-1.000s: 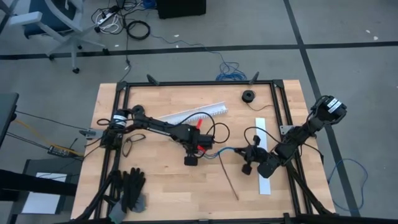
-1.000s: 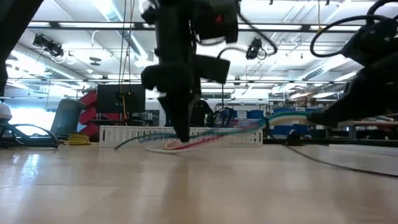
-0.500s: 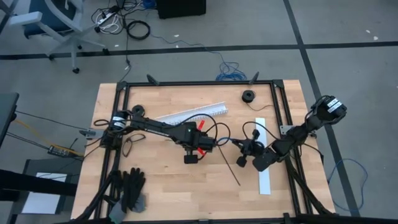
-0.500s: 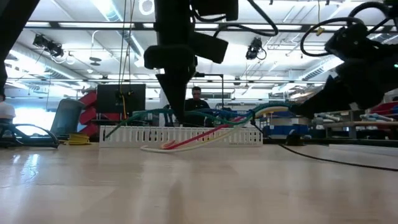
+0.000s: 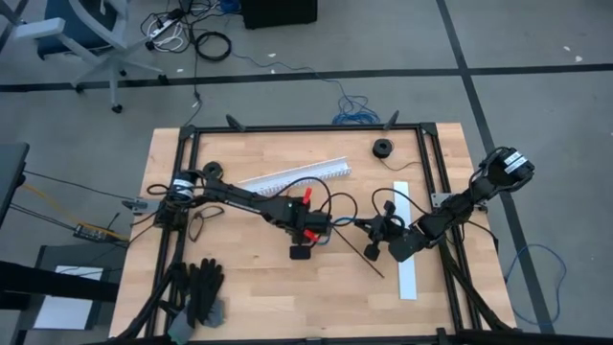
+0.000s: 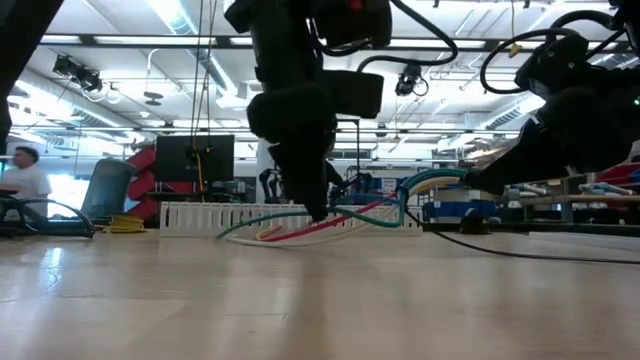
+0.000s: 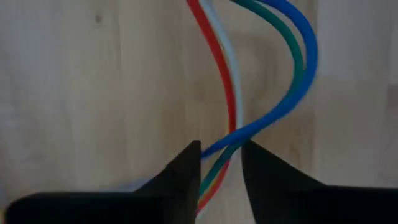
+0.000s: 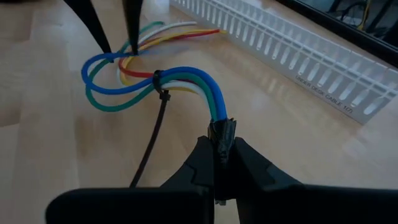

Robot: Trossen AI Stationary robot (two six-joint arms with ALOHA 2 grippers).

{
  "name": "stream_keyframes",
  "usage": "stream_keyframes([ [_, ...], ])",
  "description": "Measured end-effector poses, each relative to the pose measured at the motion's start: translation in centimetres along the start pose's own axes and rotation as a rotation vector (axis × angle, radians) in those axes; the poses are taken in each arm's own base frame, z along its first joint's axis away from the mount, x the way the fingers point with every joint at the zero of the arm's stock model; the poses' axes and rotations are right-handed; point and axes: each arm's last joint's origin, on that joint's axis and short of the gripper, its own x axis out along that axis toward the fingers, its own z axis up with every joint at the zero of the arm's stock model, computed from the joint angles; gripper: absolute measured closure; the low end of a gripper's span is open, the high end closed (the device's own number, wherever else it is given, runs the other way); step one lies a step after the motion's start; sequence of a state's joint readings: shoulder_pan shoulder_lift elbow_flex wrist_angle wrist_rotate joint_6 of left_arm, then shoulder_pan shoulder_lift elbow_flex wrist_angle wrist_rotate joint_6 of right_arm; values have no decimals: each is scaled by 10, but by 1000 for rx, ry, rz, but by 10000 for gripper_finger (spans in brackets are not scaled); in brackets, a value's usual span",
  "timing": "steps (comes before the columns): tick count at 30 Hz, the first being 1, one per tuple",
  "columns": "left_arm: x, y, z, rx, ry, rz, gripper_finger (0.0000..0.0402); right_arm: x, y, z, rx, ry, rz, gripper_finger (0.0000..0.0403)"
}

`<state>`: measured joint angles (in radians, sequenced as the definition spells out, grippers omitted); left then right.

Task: Ziptie cables
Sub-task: Put the zip tie cable into the white cable duct

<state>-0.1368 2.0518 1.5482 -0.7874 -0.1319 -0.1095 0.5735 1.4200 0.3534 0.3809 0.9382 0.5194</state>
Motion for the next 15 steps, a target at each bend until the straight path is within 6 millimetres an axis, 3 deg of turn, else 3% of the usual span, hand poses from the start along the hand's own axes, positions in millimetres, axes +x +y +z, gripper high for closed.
stream_keyframes([
  [7, 0, 0, 2, -2, -17, -10, 251, 0, 0, 0, 2, 8, 15, 385],
  [15, -1, -2, -11, -22, 115, -67, 238, 0, 1, 0, 3, 9, 17, 385],
])
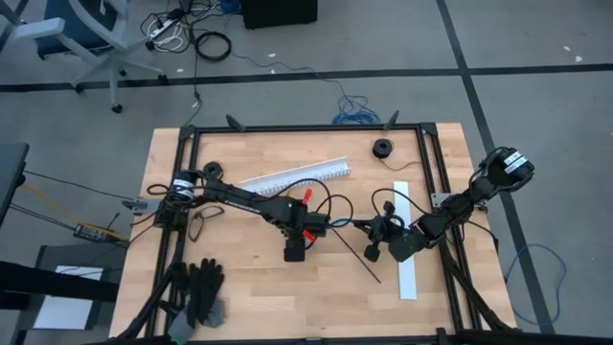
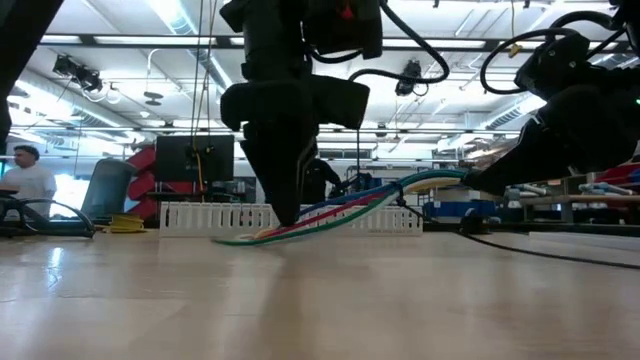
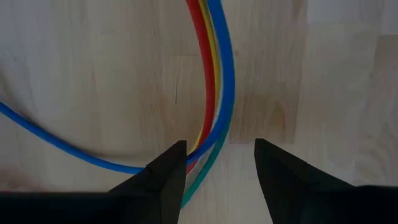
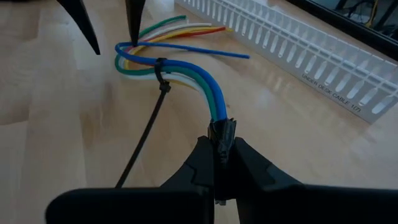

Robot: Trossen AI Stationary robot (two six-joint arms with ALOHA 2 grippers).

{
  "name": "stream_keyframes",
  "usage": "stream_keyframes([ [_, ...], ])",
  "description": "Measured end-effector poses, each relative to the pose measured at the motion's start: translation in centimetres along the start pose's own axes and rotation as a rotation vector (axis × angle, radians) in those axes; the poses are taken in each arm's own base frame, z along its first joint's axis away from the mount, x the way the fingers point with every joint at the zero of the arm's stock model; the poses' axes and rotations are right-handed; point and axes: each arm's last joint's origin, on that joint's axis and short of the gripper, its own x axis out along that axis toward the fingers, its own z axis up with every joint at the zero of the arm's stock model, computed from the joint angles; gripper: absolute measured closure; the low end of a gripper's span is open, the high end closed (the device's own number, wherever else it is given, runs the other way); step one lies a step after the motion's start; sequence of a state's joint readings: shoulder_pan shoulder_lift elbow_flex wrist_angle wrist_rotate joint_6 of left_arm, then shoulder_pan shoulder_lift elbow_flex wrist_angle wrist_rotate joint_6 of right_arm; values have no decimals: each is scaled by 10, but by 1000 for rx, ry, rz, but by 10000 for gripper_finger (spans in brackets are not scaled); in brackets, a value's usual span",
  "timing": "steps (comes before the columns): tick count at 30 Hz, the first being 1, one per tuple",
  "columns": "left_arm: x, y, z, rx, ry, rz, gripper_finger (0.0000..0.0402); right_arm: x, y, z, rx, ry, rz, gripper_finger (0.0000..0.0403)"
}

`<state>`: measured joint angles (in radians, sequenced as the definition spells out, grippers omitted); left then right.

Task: Ziptie cables
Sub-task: Put the zip tie cable into the white cable duct

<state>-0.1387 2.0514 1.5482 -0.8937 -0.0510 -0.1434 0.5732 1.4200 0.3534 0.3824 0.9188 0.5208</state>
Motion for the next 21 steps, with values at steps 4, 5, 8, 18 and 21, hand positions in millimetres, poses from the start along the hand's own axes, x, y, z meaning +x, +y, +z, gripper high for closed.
stream_keyframes([
  [4, 0, 0, -1, -17, 7, -1, 237, 0, 0, 0, -1, 0, 0, 385],
  [5, 0, 0, -1, -17, 6, -1, 237, 0, 0, 0, -1, 0, 0, 385],
  [8, 0, 0, 4, -20, -40, -7, 237, 0, 0, 0, -1, 2, 3, 385],
  [18, -8, 10, 34, 23, -335, 11, 238, 0, 1, 2, 8, -9, 14, 385],
  [21, -8, 17, 37, 13, -361, 24, 238, 0, 2, 4, 5, -23, 22, 385],
])
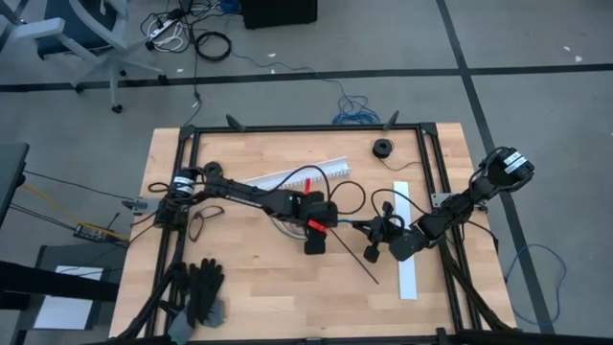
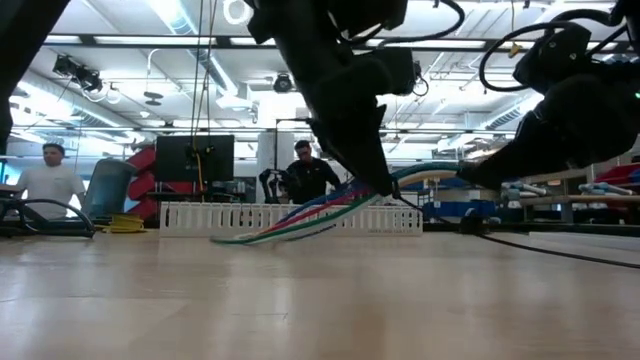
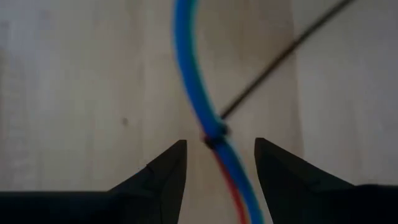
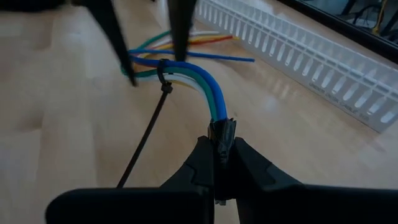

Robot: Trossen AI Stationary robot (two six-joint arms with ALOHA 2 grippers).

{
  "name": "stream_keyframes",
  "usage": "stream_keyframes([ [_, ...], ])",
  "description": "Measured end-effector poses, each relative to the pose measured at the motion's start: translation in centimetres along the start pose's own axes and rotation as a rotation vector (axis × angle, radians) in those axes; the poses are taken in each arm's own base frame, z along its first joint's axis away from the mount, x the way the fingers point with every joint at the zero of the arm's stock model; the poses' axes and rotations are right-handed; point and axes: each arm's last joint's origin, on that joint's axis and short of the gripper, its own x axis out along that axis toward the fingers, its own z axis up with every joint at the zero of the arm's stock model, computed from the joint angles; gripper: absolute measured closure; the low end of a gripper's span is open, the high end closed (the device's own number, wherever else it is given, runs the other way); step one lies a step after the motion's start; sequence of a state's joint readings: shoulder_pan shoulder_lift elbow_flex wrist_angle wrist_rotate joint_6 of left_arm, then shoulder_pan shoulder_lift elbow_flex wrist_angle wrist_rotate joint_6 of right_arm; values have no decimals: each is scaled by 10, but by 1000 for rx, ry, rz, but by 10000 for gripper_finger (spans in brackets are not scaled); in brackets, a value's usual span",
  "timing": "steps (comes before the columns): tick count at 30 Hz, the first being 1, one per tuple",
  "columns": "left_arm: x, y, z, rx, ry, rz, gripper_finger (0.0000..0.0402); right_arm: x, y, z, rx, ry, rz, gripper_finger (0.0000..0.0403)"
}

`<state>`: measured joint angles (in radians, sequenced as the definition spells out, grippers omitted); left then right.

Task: Ziptie cables
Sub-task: Put the zip tie cable into the white cable duct

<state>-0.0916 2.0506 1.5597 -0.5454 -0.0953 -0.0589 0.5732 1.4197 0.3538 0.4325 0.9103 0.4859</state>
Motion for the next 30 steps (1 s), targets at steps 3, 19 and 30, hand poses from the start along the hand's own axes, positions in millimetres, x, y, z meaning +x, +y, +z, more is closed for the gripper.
stream_keyframes([
  [3, 5, 5, 0, -12, -3, 6, 238, 0, 1, 1, -7, -9, 3, 385],
  [19, 17, 8, -18, -16, 162, 78, 355, 2, 1, 8, -16, -64, -18, 385],
  [30, -32, 0, -22, -53, 232, 160, 401, 2, 0, 6, 16, -58, -46, 385],
])
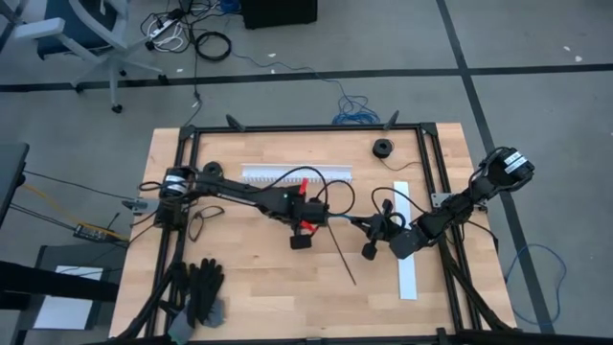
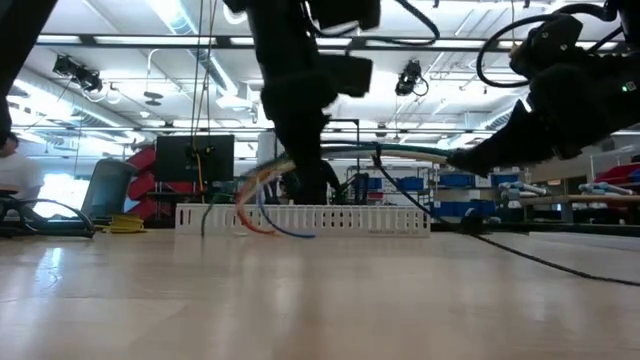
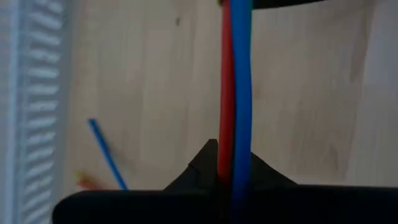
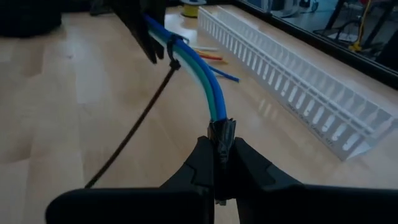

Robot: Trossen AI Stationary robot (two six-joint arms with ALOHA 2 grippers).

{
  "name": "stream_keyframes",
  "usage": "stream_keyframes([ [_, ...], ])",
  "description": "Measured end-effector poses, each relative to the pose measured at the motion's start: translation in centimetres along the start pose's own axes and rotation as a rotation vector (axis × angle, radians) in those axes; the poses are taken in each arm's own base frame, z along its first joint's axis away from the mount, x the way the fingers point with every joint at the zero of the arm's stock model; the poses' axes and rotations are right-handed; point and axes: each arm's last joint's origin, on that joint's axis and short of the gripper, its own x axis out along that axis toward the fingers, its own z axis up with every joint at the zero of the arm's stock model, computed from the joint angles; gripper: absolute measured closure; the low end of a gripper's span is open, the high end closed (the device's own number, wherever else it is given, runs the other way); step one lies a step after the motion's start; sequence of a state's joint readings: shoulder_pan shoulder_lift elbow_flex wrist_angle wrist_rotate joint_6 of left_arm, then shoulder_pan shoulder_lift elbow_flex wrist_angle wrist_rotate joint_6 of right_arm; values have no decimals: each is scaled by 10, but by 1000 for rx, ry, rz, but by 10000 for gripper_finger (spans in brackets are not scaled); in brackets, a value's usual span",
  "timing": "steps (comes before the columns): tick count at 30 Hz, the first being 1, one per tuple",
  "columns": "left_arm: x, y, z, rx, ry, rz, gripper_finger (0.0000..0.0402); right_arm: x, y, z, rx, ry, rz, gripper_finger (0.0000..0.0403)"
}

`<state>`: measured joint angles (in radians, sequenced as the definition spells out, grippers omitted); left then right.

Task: Ziptie cables
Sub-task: Put the zip tie cable into the white cable duct

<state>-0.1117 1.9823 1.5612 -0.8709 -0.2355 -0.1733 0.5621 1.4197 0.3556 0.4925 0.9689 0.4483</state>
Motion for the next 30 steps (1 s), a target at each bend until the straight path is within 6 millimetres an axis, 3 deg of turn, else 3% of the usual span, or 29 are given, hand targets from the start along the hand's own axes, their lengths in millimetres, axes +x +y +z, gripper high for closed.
stream_keyframes([
  [6, -29, -3, -11, -23, 5, 101, 401, 0, 1, 2, 14, -7, 4, 385],
  [21, -33, 8, -44, 31, 230, 369, 401, 4, -5, 0, -4, -11, -59, 387],
  [25, -27, 16, -65, -16, 180, 381, 401, 7, -6, 3, 13, -13, -63, 387],
  [30, -33, 27, -102, -130, -51, 280, 401, 13, -10, 6, 3, -4, -40, 387],
])
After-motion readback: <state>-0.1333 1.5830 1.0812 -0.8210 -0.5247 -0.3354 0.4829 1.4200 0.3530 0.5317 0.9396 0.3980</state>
